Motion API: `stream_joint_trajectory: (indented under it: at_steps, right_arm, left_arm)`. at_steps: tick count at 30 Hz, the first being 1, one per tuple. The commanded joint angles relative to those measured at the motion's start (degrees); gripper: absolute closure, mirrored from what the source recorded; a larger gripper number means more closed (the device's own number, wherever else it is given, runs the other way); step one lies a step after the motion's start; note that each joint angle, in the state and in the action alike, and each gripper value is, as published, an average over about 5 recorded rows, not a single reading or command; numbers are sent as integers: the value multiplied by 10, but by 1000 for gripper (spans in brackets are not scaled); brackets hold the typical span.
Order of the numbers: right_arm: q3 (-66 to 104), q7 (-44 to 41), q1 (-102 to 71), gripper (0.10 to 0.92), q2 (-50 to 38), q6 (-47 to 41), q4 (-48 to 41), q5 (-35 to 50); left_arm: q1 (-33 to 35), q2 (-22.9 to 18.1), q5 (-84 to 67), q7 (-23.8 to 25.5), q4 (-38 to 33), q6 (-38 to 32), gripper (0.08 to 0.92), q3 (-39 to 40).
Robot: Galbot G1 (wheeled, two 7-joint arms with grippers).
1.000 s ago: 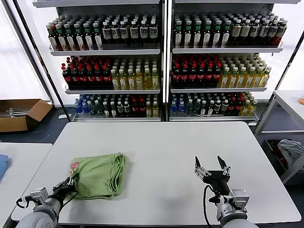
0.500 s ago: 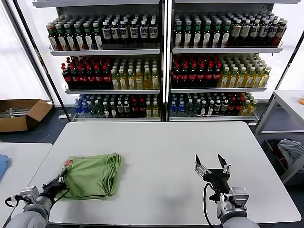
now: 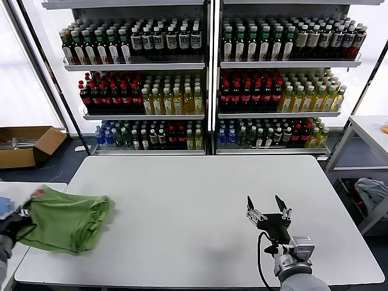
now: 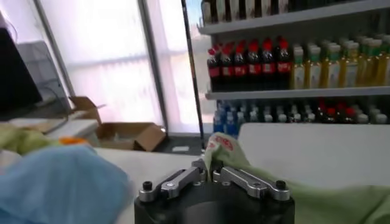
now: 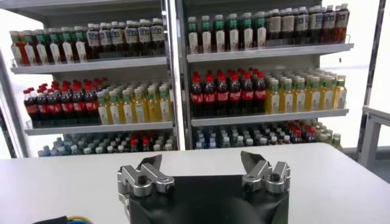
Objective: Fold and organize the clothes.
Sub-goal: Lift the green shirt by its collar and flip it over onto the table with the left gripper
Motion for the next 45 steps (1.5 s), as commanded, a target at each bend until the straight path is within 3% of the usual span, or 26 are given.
stream_joint_trajectory:
  at_steps: [1,6,11,19,22,27,39,45]
  right_arm:
    - [1,0,2,203,0,0,-1,0]
    - [9,1,-3,203,1,0,-1,1]
    - [14,1,-12,203,3,0,-1,-2]
    - [29,1,-33,203,7,0,3,-13]
    - [32,1,-45,203,12,1,11,-17]
    - [44,0,-50,203,14,0,14,-14]
    - [27,1,-40,203,18,0,-3,-15]
    - [15,4,-35,203,29,-4,-8,-22]
  left_arm:
    - [-7,67,27,-6,-6,-4,893,-34]
    - [3,13,53,-7,-53,-6,893,22]
    - [20,-68,53,-22,-173,19,893,113]
    - [-2,-164,89,-107,-352,40,893,341]
    - [0,-184,154,-82,-336,34,893,408]
    - [-29,-217,241,-58,-238,24,893,461]
    - [-34,-203,213,-52,-211,13,893,425]
    - [-55,-211,128,-14,-217,-35,880,434]
